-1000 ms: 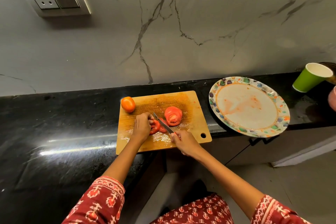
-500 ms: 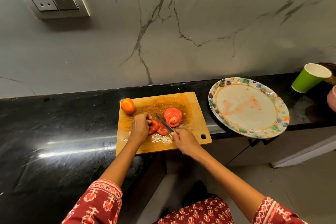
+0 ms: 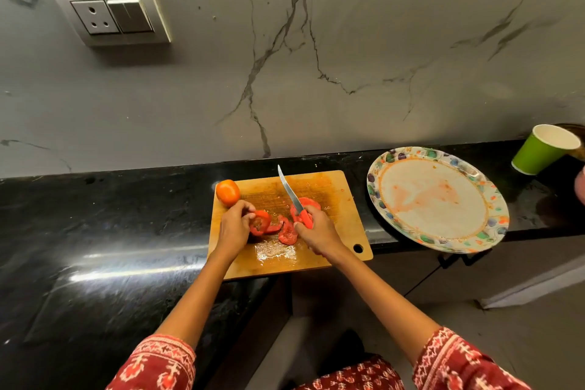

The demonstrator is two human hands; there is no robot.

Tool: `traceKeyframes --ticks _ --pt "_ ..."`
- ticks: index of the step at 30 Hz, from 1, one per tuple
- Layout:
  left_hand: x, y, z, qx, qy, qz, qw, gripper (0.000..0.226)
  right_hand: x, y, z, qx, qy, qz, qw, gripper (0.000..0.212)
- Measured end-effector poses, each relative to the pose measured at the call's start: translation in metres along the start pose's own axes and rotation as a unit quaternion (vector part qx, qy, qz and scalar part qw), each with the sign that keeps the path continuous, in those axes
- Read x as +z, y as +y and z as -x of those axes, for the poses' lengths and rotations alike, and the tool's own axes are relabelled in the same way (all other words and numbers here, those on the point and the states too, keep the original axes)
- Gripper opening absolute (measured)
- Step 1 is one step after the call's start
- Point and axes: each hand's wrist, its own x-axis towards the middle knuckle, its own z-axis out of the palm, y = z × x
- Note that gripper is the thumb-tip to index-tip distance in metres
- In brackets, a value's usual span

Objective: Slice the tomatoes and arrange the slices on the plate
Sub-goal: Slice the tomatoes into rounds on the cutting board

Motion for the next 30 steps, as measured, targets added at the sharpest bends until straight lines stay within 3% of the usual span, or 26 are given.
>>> traceKeyframes --ticks 2,5,9,12,14,19,25,30 --pt "-0.005 -0.004 -0.002 -0.020 -0.021 -0.012 1.000 0.033 0.003 -0.001 -0.003 -0.001 0.032 -0.015 0.999 0.019" --pt "-0.009 -0.007 0.000 -0.025 -0.092 -0.054 0.994 0.085 -0.004 0.003 -0.002 -0.001 0.069 -0.003 0.998 0.011" --pt "-0.001 -0.008 0.006 -0.043 -0.110 -0.099 0.988 0.105 -0.023 0.018 0.002 0.021 0.134 0.050 0.989 0.017" --pt "0.012 -0.007 0.005 -0.030 -0.098 -0.115 0.988 0.102 -0.037 0.029 0.004 0.030 0.156 0.052 0.986 0.028" --pt "0.021 -0.004 0.003 -0.025 -0.096 -0.116 0.988 0.099 -0.041 0.032 0.003 0.031 0.129 0.072 0.989 0.038" --pt "0.043 0.011 0.006 -0.033 -0.122 -0.150 0.980 0.119 -0.032 0.035 -0.009 0.016 0.080 0.121 0.989 0.061" --pt "0.052 0.013 0.006 -0.026 -0.100 -0.113 0.988 0.091 -0.015 0.029 -0.024 0.016 0.076 0.130 0.988 0.060" --pt "0.056 0.021 -0.009 -0.024 -0.080 -0.136 0.987 0.082 -0.023 0.032 -0.040 0.027 0.071 0.120 0.990 0.054"
